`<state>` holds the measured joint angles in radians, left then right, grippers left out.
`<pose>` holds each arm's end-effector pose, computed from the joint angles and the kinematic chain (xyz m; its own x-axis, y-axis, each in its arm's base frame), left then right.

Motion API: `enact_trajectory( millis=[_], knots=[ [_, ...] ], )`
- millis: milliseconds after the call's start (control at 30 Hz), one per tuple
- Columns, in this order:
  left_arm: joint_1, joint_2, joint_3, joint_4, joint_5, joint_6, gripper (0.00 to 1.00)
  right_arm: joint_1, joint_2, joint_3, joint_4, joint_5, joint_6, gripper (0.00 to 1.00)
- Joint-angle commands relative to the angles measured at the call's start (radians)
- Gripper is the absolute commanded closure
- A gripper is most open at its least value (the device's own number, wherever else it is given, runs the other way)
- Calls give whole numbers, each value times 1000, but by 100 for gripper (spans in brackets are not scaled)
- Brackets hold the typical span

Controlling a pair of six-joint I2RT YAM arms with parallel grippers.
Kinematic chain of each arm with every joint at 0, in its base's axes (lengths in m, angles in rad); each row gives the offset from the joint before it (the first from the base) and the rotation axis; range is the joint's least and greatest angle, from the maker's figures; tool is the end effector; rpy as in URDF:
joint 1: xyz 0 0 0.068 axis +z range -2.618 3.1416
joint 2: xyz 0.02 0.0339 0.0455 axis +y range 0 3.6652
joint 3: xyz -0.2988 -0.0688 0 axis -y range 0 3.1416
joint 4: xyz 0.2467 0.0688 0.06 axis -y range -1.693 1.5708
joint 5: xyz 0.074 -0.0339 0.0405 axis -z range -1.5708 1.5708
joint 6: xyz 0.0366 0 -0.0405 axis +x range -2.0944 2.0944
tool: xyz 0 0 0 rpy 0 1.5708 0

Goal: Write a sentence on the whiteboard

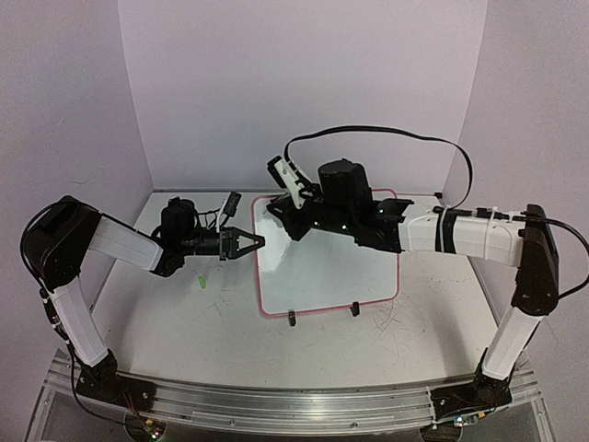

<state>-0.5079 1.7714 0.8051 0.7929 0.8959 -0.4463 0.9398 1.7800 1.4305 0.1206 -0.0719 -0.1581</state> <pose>0.3046 -0.2023 0.2207 -0.5572 0.0015 -0.8304 0.8152 0.1913 -0.5467 0.2586 0.3584 0.3526 0.0011 -0.2647 -0.9643 -0.8571 0.4965 -0.1372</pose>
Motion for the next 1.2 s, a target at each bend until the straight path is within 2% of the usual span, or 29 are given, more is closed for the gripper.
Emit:
enact_trajectory(
  millis=[0,400,1167],
  knots=[
    [6,-2,30,-59,-103,49,100,7,-17,11,8,29,1,100],
    [6,-8,30,-64,-104,53,100,16,16,40,6,11,2,100],
    [6,-14,28,-68,-103,63,100,19,65,75,4,71,17,100]
  ],
)
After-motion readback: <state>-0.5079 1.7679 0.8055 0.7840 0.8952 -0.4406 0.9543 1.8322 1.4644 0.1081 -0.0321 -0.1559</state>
